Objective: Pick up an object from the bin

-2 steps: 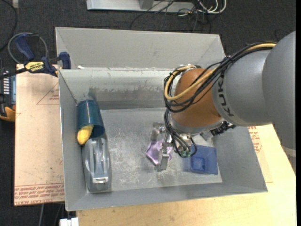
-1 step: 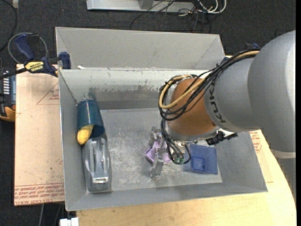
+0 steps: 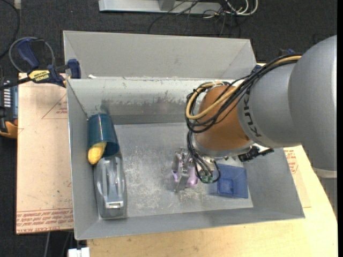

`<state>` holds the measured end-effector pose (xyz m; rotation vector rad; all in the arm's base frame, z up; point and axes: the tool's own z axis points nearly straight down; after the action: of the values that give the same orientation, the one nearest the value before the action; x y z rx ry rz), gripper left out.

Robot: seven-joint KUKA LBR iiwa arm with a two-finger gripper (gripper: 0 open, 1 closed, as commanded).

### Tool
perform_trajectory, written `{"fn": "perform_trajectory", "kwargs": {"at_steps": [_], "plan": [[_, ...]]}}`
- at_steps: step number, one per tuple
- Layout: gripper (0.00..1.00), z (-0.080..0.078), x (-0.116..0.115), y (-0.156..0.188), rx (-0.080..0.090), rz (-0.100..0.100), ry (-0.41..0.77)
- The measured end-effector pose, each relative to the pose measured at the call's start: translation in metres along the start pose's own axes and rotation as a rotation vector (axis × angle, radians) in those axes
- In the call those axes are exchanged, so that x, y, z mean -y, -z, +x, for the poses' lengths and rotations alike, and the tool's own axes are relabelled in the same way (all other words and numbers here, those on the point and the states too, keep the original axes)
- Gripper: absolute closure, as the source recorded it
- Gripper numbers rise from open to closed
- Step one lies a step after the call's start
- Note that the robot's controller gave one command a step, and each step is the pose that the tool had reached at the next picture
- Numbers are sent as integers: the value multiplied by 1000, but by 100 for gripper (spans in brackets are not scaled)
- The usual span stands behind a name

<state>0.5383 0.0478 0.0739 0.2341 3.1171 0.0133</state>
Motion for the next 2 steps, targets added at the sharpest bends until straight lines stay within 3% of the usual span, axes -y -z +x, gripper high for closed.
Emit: {"fn": "perform_trajectory", "kwargs": {"at_steps": [2], "plan": [[100, 1, 1, 6, -4, 1, -1]]}}
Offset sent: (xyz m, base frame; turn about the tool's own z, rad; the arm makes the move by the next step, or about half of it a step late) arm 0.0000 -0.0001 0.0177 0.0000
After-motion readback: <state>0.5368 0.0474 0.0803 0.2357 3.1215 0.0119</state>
